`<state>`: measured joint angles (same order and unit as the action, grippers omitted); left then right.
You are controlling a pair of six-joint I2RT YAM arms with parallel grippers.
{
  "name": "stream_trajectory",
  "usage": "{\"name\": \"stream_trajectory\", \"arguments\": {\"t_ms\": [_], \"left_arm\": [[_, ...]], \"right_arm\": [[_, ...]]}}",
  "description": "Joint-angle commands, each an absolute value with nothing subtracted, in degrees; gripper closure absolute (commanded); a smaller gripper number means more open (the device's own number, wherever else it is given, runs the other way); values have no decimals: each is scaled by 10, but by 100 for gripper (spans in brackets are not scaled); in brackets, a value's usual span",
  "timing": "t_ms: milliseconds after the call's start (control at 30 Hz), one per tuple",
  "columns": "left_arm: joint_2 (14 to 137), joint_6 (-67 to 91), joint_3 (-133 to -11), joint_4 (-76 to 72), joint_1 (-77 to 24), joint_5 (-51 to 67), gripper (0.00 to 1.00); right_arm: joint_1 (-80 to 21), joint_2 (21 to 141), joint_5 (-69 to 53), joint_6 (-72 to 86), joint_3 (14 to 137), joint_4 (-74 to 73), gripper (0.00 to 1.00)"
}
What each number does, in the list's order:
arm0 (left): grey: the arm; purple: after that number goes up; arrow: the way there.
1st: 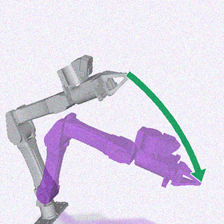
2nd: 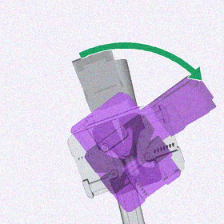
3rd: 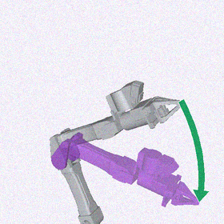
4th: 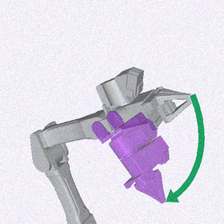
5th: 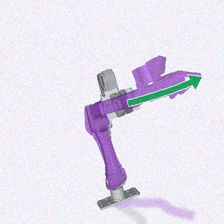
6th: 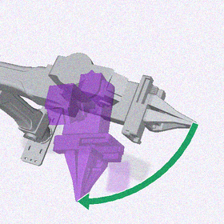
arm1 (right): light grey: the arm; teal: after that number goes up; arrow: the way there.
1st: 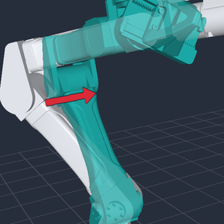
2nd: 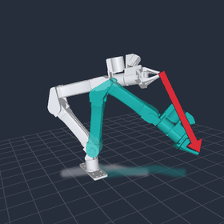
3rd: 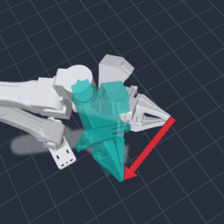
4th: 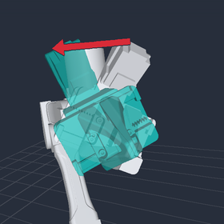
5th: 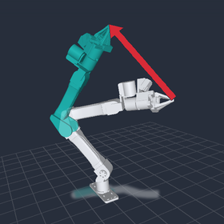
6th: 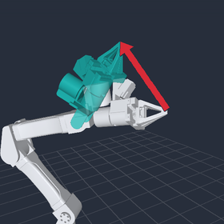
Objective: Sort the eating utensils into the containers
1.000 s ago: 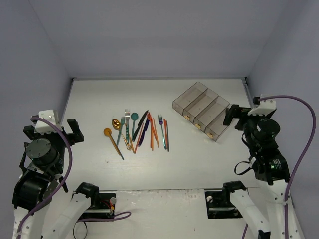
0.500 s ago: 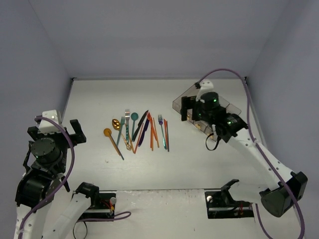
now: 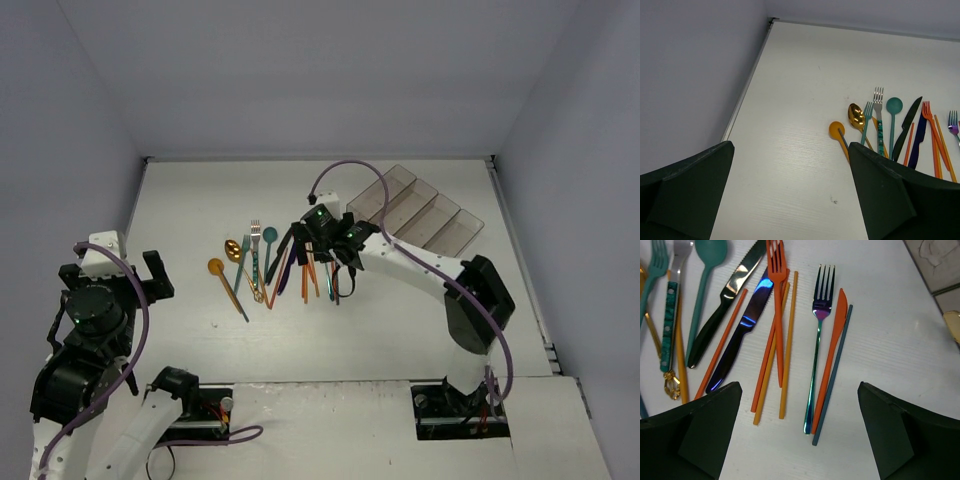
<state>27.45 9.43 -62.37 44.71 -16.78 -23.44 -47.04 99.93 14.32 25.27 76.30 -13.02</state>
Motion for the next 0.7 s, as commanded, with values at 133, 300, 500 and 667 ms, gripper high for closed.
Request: {"name": "stream_trajectory", "arguments": {"t_ms": [133, 300, 500, 667], "left_arm": [[270, 96, -639, 458, -169, -239, 3], [266, 93, -641, 470, -169, -241, 3], [262, 92, -643, 483, -169, -238, 3], [259, 87, -648, 488, -169, -238, 3]], "right_arm": [[-466, 1083, 193, 313, 820, -114, 4], [-466, 1117, 186, 311, 831, -112, 24], [-464, 1146, 198, 328, 838, -110, 51], [-460, 1160, 209, 343, 843, -110, 57]]}}
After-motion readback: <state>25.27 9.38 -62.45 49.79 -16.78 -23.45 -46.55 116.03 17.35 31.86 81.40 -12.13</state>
